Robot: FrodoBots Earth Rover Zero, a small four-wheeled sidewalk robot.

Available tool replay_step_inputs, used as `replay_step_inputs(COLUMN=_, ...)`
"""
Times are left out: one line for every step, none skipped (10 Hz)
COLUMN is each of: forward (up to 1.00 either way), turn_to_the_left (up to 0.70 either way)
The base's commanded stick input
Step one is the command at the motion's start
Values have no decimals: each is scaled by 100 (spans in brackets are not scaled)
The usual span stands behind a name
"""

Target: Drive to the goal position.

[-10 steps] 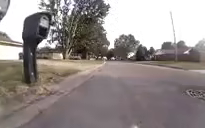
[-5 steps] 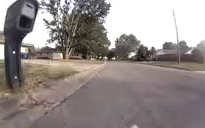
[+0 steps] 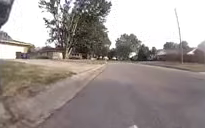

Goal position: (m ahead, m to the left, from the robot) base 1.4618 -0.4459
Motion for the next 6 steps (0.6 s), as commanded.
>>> replay_step_inputs(forward=98, turn_to_the_left=0)
replay_step_inputs(forward=98, turn_to_the_left=0)
replay_step_inputs(forward=98, turn_to_the_left=0)
replay_step_inputs(forward=98, turn_to_the_left=0)
replay_step_inputs(forward=98, turn_to_the_left=0)
replay_step_inputs(forward=98, turn_to_the_left=0)
